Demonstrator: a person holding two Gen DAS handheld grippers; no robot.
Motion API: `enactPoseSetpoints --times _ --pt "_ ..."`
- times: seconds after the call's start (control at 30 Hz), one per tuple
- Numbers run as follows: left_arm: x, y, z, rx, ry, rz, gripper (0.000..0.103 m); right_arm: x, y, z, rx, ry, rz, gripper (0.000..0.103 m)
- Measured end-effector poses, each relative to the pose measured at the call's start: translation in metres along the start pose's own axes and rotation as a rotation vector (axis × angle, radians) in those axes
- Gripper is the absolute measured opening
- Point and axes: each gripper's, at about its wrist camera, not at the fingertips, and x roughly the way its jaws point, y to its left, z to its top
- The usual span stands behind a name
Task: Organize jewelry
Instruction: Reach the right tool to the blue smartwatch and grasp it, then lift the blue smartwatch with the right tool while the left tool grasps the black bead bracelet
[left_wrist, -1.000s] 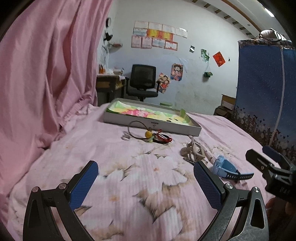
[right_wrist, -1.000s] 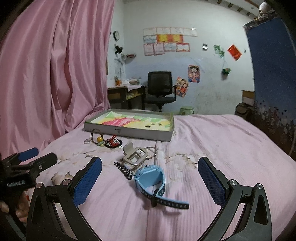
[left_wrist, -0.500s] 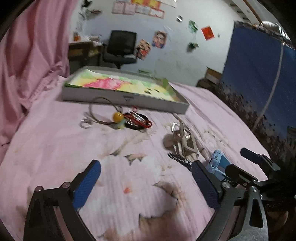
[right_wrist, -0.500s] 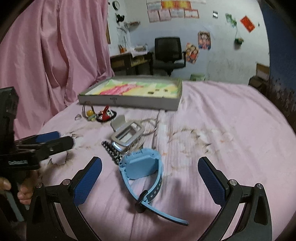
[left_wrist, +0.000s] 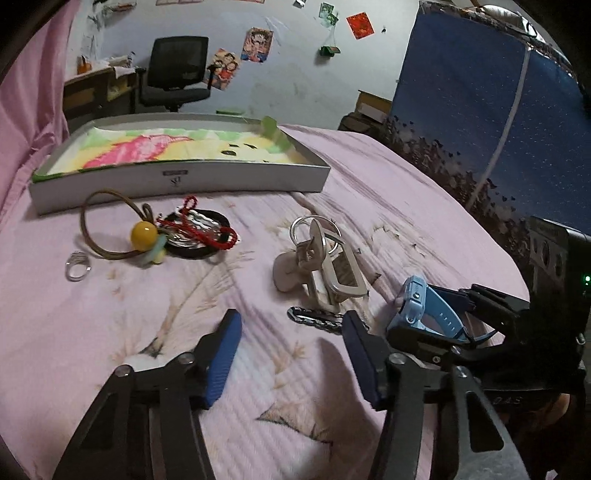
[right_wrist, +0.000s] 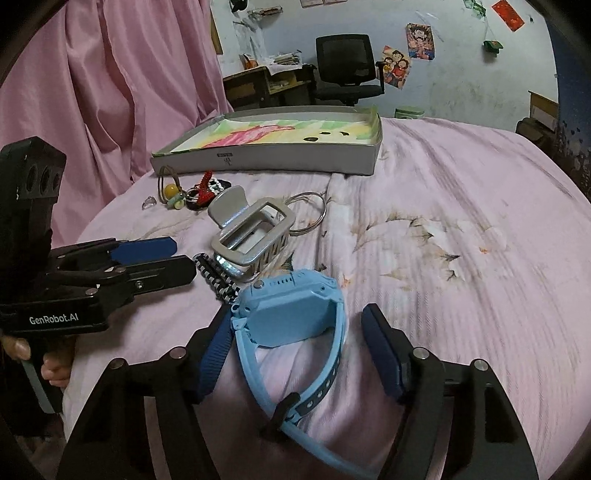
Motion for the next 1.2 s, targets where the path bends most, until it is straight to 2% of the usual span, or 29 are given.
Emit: enactPoseSetpoints --times 0.07,0.2,0.37,0.67,0.73,0.87,1.0,1.2 --pt "0.004 0.001 0.001 -0.007 0.018 -0.003 0.045 0.000 -0.001 0.002 -0.006 -0.001 -0.002 0.054" --pt "0.012 0.001 0.004 -0.013 0.052 -0.007 0.039 0.001 -0.003 0.005 -0.009 -0.006 -0.012 0.054" --pt "0.022 0.003 0.009 -0.032 0.095 -0.034 0.039 0.000 -0.010 0.010 0.012 -0.019 -0.022 0.054" --pt "0.039 -0.010 0.013 0.069 0.156 -0.057 0.038 0.000 -0.025 0.012 0.069 -0.030 -0.009 0.054" --pt "0.039 -0.012 0.012 0.084 0.160 -0.062 0.032 0.001 -0.024 0.011 0.070 -0.029 -0.007 0.054" --pt "0.037 -0.013 0.010 0.097 0.159 -0.067 0.028 0.002 -0.024 0.010 0.074 -0.025 0.001 0.054" --pt "0.034 -0.014 0.006 0.106 0.166 -0.080 0.013 0.004 -0.027 0.010 0.086 -0.021 0.020 0.054" --pt "0.029 -0.022 0.000 0.136 0.166 -0.086 0.007 0.007 -0.027 0.010 0.079 -0.017 0.028 0.054"
